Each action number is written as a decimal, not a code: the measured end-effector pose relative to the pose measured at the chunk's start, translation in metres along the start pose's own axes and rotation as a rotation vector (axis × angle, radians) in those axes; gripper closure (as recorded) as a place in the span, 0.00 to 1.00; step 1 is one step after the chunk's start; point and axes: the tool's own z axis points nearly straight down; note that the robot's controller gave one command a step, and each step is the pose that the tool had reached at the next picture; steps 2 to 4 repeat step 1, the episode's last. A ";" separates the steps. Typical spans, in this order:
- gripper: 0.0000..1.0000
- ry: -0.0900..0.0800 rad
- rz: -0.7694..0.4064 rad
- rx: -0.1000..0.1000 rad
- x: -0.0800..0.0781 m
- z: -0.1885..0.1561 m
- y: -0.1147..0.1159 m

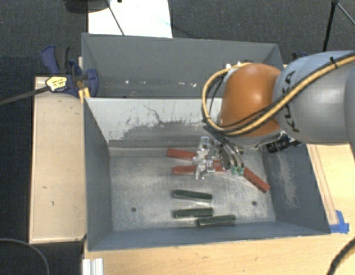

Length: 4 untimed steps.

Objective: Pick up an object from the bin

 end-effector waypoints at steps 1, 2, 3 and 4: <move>1.00 0.002 0.001 0.000 0.000 -0.003 0.000; 1.00 0.002 0.001 0.000 0.000 -0.003 0.000; 1.00 0.002 0.001 0.000 0.000 -0.003 0.000; 1.00 0.002 0.001 0.000 0.000 -0.003 0.000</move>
Offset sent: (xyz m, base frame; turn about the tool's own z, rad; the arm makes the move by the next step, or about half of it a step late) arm -0.0001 0.0001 0.0066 0.0000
